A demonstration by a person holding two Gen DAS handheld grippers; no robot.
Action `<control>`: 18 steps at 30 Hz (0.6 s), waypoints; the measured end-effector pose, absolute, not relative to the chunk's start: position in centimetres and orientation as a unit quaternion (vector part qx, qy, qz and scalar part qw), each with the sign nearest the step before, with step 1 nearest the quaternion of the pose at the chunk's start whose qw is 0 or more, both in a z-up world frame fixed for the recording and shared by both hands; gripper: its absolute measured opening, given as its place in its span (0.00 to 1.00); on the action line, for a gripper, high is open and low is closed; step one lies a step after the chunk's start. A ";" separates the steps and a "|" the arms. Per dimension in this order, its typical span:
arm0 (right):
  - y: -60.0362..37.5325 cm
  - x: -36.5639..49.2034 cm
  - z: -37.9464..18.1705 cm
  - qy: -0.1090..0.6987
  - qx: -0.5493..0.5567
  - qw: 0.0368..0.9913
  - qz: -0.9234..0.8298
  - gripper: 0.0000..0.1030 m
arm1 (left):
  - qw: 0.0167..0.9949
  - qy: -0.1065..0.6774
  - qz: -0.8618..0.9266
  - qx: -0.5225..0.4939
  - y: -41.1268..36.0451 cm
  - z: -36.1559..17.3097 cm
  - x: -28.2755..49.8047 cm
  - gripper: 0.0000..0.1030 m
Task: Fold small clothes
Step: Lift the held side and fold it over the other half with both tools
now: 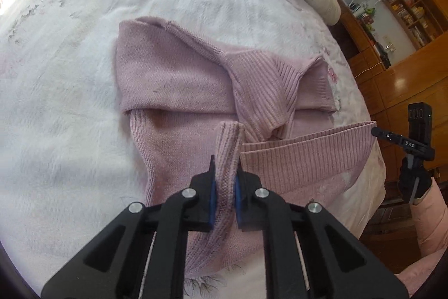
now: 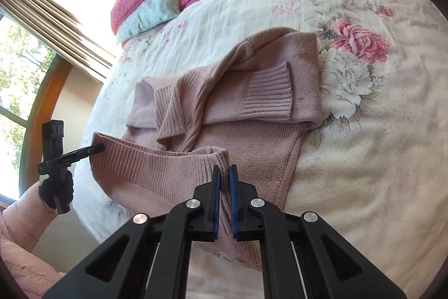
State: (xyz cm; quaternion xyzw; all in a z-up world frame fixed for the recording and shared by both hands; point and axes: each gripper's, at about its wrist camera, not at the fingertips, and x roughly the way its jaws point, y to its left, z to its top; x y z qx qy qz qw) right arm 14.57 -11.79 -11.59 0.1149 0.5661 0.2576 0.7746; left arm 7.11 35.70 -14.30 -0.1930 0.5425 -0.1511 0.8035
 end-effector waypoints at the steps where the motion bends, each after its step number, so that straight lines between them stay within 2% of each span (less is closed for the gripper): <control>1: -12.2 14.7 -10.9 0.558 0.123 0.779 0.259 0.06 | 0.811 0.529 -0.154 -0.197 36.1 -13.2 7.1 0.08; 6: -13.7 17.3 -7.5 0.507 0.168 0.804 0.263 0.00 | 0.840 0.467 -0.153 -0.231 38.0 -9.4 9.8 0.08; 10: -14.6 21.8 -7.0 0.500 0.184 0.807 0.254 0.00 | 0.841 0.468 -0.155 -0.225 37.6 -10.1 14.0 0.08; 12: -13.8 23.4 -8.4 0.529 0.178 0.790 0.254 0.08 | 0.835 0.488 -0.144 -0.210 37.1 -11.6 15.5 0.08; 16: -10.3 23.4 -14.0 0.605 0.096 0.751 0.247 0.23 | 0.815 0.521 -0.134 -0.214 36.9 -14.7 15.0 0.08; 18: -8.8 22.6 -17.7 0.643 0.063 0.726 0.237 0.39 | 0.803 0.538 -0.129 -0.222 37.0 -16.2 13.9 0.08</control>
